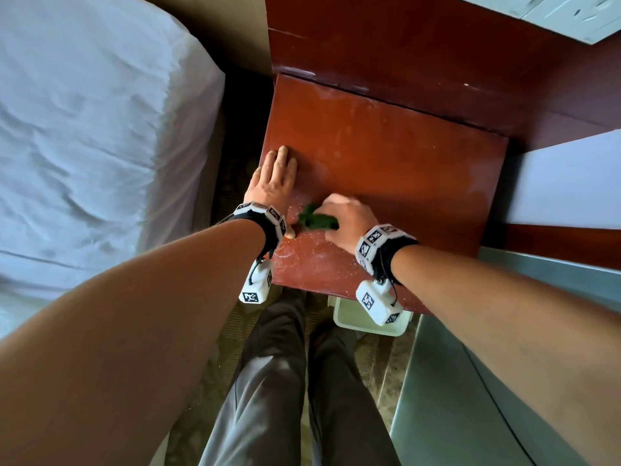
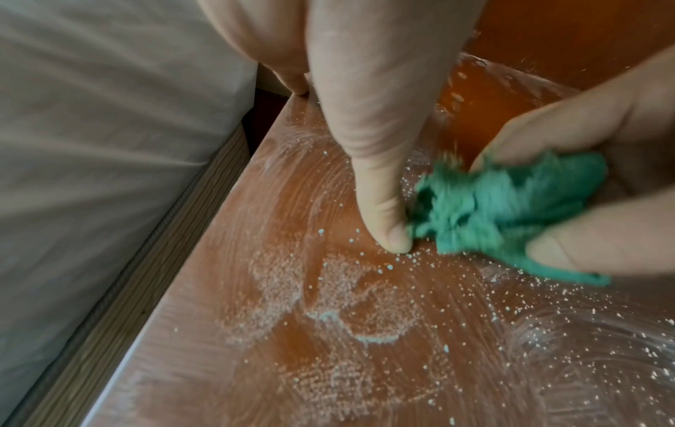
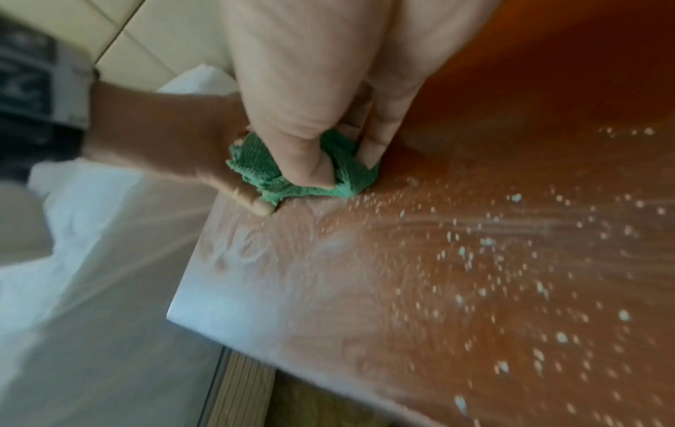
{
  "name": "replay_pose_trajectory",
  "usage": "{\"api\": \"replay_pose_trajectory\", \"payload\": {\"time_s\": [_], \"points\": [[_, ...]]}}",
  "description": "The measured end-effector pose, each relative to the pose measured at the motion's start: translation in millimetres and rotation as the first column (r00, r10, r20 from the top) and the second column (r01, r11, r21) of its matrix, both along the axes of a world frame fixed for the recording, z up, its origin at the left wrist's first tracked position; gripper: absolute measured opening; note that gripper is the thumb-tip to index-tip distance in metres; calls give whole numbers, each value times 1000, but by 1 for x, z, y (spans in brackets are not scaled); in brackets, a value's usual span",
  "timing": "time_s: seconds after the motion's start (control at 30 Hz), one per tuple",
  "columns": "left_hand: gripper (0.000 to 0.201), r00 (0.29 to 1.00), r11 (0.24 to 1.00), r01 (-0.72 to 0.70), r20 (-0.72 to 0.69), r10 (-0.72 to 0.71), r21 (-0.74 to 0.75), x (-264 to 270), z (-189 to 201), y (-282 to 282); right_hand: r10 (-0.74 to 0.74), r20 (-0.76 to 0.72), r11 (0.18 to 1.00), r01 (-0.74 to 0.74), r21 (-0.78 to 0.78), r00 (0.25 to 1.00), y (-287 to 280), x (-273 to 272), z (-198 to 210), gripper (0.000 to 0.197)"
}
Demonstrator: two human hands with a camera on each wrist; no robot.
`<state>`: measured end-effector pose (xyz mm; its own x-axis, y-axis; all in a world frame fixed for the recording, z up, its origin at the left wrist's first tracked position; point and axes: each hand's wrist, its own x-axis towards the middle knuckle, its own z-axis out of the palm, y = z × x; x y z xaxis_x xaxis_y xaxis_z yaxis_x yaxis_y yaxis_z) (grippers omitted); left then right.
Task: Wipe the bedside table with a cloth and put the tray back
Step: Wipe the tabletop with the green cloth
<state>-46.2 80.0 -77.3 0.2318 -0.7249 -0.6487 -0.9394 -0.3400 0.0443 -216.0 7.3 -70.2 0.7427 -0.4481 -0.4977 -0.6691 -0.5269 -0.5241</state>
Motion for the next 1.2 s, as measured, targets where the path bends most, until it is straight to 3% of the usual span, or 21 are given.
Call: {"api": "replay_pose_trajectory", "payload": {"time_s": [0.1, 0.17, 0.23, 0.37, 0.47, 0.6, 0.73, 0.87, 1.03, 1.13, 1.2], "points": [[116, 999, 997, -10, 30, 13, -77, -2, -4, 2, 167, -97, 985, -163, 52, 981, 16, 1, -1, 38], [109, 999, 995, -16, 32, 19, -103, -2, -6, 3, 148, -94, 988, -143, 53, 985, 17, 1, -3, 38], [117, 999, 997, -14, 32, 17, -82, -1, -6, 2, 67, -62, 997, -65, 42, 996, 16, 1, -3, 36], [154, 1000, 1000, 7, 6, -7, 6, 1, -4, 0, -196, 93, 977, 202, -60, 976, 0, 4, -7, 27], [157, 1000, 1000, 9, 11, -9, 2, 2, -5, 0, -344, 98, 923, 356, -148, 934, -26, 15, -11, 31], [157, 1000, 1000, 8, 21, -8, -2, 1, -3, 0, -410, 56, 888, 412, -206, 910, -45, 35, -10, 41], [158, 1000, 1000, 1, 9, -1, -12, 1, -2, 0, -365, 56, 906, 368, -209, 929, -35, 43, -8, 41], [154, 1000, 1000, -17, -17, 17, 1, 2, 0, 1, -116, 44, 979, 121, -162, 992, -8, 33, -7, 36], [111, 999, 995, -45, -18, 44, -94, 1, -5, 4, 125, -56, 991, -128, -44, 991, 14, 13, 0, 35], [134, 999, 998, -41, -19, 40, -53, 1, -5, 3, 140, -43, 989, -142, -42, 989, 6, 8, 0, 35], [152, 999, 999, -26, -34, 25, -25, 2, -3, 2, 29, 24, 996, -27, -80, 999, -5, 6, -2, 36]]}}
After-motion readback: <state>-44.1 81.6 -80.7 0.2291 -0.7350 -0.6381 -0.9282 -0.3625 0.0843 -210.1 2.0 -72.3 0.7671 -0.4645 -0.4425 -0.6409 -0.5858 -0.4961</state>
